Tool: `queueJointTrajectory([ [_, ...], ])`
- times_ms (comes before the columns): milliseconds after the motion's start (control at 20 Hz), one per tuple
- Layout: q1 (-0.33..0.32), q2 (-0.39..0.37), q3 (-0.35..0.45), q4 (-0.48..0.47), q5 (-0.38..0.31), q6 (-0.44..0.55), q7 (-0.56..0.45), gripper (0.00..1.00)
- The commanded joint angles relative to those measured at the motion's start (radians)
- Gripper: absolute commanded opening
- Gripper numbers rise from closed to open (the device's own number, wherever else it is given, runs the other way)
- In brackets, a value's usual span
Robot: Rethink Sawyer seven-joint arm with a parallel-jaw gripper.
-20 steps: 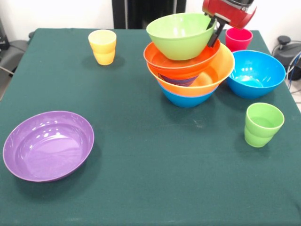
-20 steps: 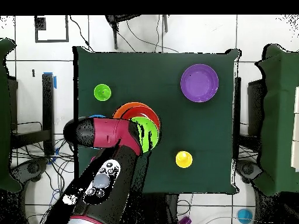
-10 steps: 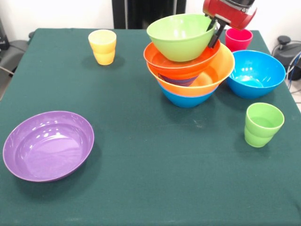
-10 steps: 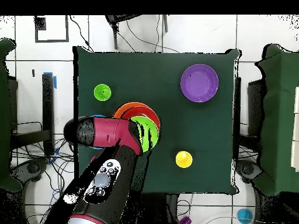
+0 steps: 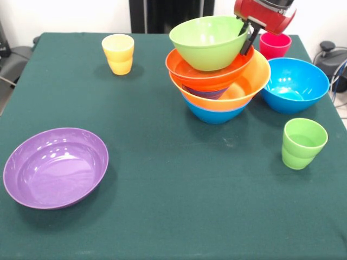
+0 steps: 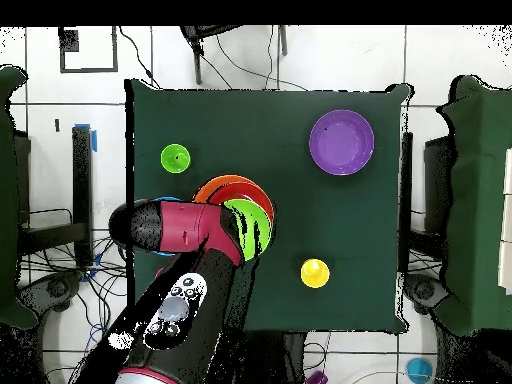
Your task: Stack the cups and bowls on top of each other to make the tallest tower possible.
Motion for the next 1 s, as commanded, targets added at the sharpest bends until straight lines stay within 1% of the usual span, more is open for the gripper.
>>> queueJointTrajectory([
  [50,-0.023,0.006,0.066,-0.019,0.023,-0.007,0.164,0.0],
  [250,-0.02,0.013,0.063,-0.003,0.019,-0.034,0.17,0.0],
  [750,-0.016,0.01,0.061,0.005,0.012,-0.044,0.165,0.0],
  [800,-0.022,0.005,0.069,0.014,0.012,-0.062,0.159,1.0],
  [950,-0.027,0.001,0.074,0.017,0.005,-0.077,0.147,1.0],
  [1000,-0.026,0.0,0.068,0.011,0.004,-0.055,0.145,1.0],
])
